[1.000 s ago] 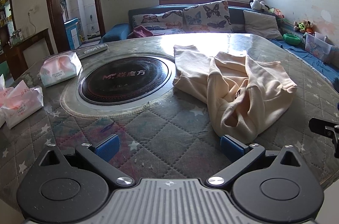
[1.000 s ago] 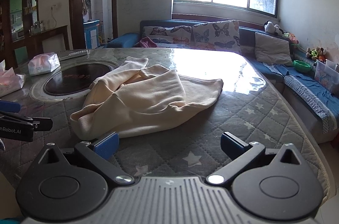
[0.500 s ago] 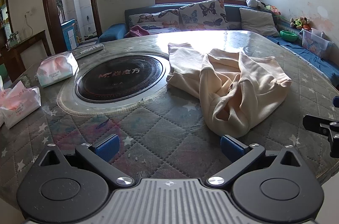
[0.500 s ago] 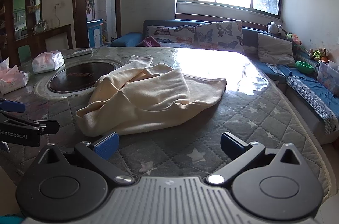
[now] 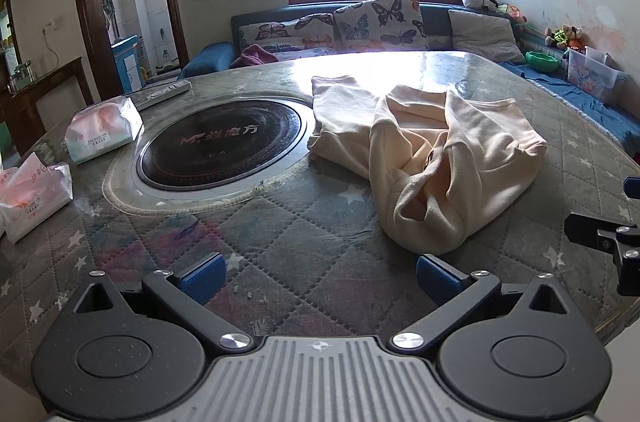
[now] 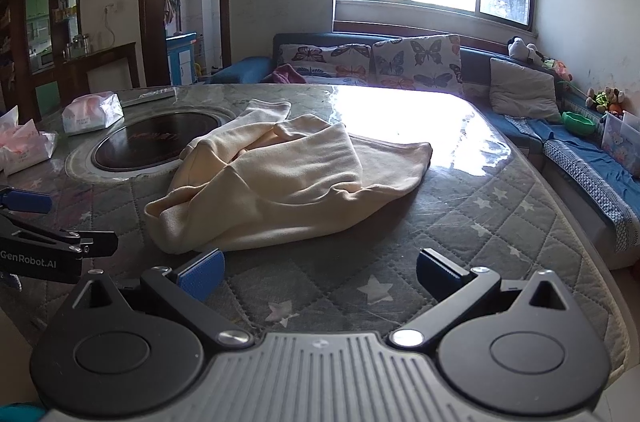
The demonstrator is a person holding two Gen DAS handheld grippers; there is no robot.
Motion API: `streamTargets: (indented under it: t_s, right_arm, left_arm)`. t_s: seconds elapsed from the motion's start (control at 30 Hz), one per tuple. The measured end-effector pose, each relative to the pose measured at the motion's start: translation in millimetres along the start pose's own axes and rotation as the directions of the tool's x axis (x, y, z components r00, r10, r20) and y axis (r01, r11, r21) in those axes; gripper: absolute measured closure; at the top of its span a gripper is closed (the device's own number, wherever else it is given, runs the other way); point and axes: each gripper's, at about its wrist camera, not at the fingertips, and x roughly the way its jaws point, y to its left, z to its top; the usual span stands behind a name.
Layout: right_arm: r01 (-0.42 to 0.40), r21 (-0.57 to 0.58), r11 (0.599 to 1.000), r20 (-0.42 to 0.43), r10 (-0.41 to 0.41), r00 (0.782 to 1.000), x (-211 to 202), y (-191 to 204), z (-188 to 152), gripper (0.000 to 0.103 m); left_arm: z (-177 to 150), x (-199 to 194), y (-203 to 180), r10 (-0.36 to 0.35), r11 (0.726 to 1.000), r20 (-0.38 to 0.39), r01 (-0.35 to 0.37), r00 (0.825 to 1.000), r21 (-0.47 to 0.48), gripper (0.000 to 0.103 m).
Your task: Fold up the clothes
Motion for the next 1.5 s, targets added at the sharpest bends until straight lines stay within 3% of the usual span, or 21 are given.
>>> streamTargets:
  t_s: [1.5]
  right_arm:
    - [-0.056, 0.011, 0.998, -0.039, 0.057, 0.998, 28, -2, 20, 0.000]
  left_arm:
    - [27, 26, -12, -0.047, 0.998, -0.039, 0.048, 0.998, 0.041, 0.000]
